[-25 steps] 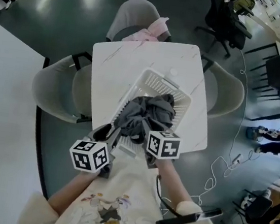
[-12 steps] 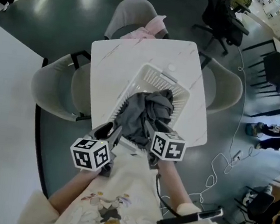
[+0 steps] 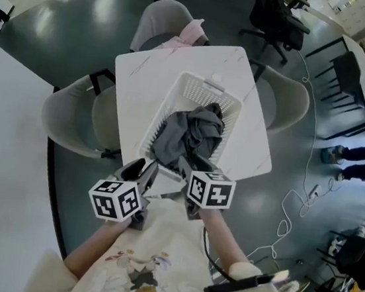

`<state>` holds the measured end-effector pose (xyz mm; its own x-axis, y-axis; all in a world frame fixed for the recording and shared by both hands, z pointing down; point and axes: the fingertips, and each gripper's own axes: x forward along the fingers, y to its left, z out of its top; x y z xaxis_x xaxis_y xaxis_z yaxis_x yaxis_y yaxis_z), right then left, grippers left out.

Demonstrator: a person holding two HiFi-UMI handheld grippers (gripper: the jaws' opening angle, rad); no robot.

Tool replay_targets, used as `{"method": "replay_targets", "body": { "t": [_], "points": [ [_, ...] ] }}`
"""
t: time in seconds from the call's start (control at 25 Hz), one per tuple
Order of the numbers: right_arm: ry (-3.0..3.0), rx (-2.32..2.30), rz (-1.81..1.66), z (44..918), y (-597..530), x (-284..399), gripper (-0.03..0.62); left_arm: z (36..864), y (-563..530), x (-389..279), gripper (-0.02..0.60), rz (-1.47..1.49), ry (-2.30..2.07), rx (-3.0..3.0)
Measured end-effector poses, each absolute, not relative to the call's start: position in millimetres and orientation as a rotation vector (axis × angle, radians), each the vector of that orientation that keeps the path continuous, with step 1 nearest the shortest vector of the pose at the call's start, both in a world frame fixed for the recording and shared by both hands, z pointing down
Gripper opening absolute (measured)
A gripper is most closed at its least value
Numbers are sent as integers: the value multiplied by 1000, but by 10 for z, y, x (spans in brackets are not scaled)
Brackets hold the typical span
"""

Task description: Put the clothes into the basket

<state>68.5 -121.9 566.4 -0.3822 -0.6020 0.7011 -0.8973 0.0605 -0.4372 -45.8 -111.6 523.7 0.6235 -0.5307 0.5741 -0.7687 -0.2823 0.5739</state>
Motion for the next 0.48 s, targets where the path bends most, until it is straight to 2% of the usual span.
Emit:
{"method": "replay_targets", "body": {
  "t": [0.32,0.48],
  "points": [
    [-2059,1545,1226,5487,-968,430,152,5037,-895,-636,137,338,-1028,2012],
    [-2088,1582,1206,5392,-947,296,119,5020,-809,-726,109,327,-1027,2027]
  ]
}}
